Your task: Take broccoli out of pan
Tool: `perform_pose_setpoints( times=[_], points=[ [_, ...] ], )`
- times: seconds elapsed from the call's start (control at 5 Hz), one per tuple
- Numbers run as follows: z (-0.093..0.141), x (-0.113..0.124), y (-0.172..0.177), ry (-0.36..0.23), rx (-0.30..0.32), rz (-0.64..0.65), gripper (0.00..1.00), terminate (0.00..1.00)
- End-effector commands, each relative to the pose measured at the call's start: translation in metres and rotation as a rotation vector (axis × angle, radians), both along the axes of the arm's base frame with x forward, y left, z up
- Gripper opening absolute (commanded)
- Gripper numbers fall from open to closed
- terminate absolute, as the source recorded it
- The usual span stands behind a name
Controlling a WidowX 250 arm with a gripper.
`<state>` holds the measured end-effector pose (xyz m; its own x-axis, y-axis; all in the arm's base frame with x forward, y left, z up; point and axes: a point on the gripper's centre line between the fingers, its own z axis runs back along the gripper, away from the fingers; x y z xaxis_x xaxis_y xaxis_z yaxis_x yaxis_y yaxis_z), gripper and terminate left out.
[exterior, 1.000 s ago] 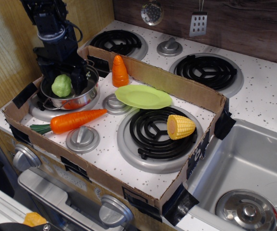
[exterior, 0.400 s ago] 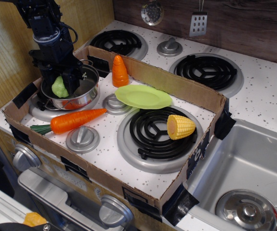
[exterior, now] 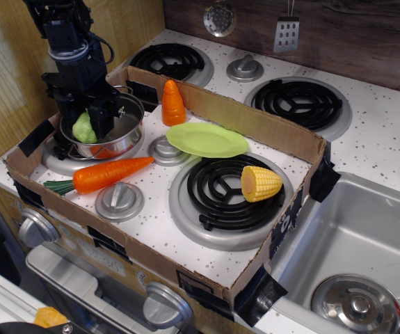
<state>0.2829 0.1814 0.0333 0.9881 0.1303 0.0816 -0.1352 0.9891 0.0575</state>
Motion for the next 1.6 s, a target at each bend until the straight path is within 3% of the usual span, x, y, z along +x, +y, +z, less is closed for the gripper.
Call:
perform_pose_setpoints(
  times=[0.0, 0.2, 0.4, 0.6, 1.0, 1.2, 1.4],
  points=[
    [0.069, 0.01, -0.012, -0.063, 0.147, 0.016, 0.0, 0.0],
    [0.083, 0.005, -0.029, -0.06, 0.167, 0.06, 0.0, 0.0],
    [0.091, 0.003, -0.057, -0.047, 0.144, 0.131, 0.0, 0.0],
    [0.089, 0.0, -0.086, -0.072, 0.139, 0.196, 0.0, 0.0],
    [0.05, -0.017, -0.131, -0.118, 0.021, 0.324, 0.0, 0.0],
    [0.038, -0.026, -0.142, -0.132, 0.035, 0.381, 0.0, 0.0],
    [0.027, -0.035, -0.145, -0.137, 0.009, 0.404, 0.0, 0.0]
  ],
)
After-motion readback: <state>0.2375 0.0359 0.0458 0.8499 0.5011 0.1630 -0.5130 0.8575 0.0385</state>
